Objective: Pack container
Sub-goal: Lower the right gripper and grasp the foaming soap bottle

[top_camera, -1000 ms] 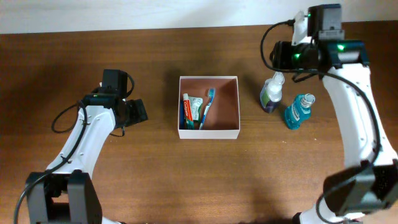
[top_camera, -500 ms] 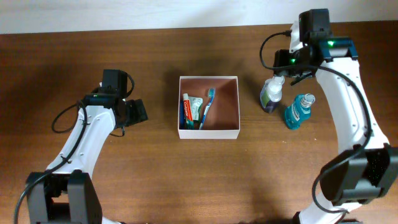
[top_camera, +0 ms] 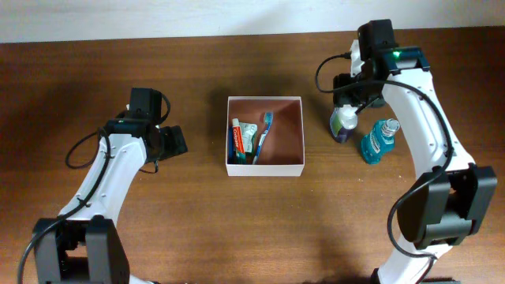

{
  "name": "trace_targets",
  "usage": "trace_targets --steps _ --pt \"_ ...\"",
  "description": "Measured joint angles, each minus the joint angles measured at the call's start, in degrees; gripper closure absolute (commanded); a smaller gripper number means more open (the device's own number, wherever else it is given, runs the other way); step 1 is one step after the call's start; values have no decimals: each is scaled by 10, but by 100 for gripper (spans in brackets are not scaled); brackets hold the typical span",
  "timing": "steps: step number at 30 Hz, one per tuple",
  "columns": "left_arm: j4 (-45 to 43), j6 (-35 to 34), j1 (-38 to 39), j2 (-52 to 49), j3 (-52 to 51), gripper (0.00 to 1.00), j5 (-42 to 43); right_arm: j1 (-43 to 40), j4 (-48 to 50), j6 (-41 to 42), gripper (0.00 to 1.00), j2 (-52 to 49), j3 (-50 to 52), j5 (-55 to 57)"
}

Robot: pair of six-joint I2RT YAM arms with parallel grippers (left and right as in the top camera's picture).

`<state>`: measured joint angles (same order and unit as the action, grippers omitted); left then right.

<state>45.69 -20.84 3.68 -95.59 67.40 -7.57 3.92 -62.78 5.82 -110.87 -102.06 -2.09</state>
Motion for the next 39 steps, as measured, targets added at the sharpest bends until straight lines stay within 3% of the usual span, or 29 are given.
trace_targets --steps 8,24,29,39 --pt "0 0 0 0 0 1 0 0 -8 1 54 -5 0 8" --pt "0 0 0 0 0 1 0 0 -10 0 59 -5 0 8" --pt "0 0 0 0 0 1 0 0 -12 0 69 -5 0 10" --pt "0 0 0 0 0 1 0 0 -13 0 78 -5 0 12"
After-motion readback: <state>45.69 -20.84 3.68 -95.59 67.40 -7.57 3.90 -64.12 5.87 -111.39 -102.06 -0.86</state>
